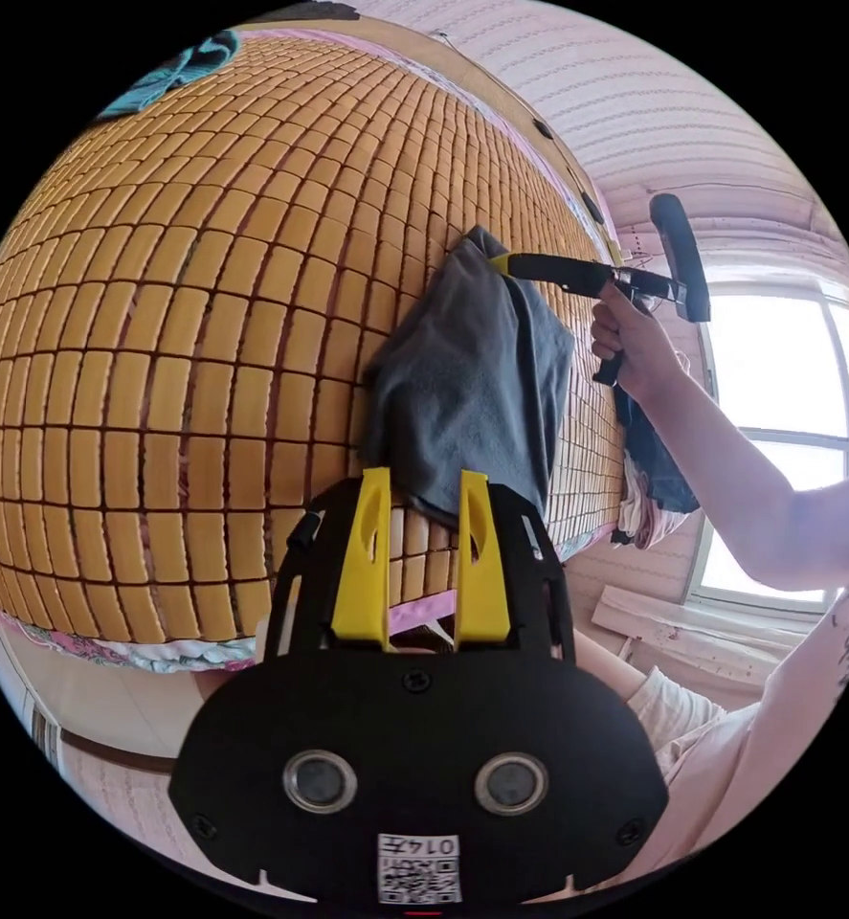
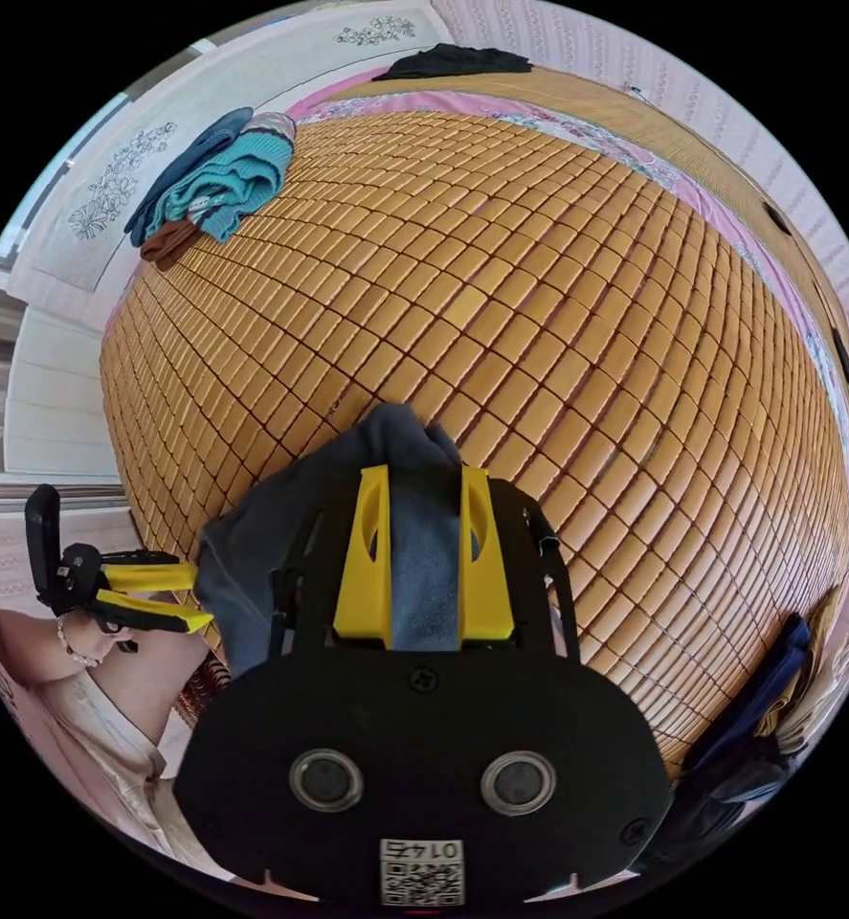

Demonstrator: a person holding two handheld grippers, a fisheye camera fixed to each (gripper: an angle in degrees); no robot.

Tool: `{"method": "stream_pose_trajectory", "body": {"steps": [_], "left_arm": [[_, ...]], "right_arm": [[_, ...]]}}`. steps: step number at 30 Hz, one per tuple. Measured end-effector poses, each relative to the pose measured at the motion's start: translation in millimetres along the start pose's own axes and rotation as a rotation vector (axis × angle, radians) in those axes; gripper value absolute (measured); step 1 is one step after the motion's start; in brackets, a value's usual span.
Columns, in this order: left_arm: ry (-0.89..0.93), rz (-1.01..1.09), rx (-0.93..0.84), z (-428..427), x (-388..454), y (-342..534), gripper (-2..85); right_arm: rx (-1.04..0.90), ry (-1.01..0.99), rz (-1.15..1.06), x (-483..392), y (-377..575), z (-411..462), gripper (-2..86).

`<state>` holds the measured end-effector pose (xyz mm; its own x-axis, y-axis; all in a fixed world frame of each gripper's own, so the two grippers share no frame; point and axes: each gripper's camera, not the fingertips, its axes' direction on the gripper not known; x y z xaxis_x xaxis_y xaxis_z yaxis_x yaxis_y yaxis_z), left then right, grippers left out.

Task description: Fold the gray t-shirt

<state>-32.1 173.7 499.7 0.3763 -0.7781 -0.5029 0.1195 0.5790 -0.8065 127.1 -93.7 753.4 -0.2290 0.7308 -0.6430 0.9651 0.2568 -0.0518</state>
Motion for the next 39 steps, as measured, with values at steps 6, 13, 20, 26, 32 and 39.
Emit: {"method": "stream_pose_trajectory", "body": {"steps": [6,13,20,26,32,39], "left_arm": [[-0.058,0.024,-0.027,1.2,16.2,3.0,4.0],[-0.077,0.25,0.046,-35.0,57.5,14.1,1.3],[-0.05,0.63,0.034,-79.0,154.3,20.6,0.5],[0.046,0.918,0.05,-98.6,266.6,14.3,0.3],[0.269,1.055,0.077,-72.3,380.3,-19.4,0.4],[0.292,1.108,0.063,41.6,518.4,-84.2,2.6]], "right_arm": [[0.134,-0.166,0.055,6.9,28.5,-39.3,3.6],[0.39,-0.312,0.135,16.9,133.2,-132.0,2.1],[0.665,-0.334,0.419,38.7,251.8,-213.5,1.9],[0.846,-0.158,0.538,55.5,339.4,-302.5,2.0],[0.87,0.123,0.608,92.2,398.7,-395.2,2.2],[0.58,0.308,0.771,250.6,387.1,-430.5,3.5]]}}
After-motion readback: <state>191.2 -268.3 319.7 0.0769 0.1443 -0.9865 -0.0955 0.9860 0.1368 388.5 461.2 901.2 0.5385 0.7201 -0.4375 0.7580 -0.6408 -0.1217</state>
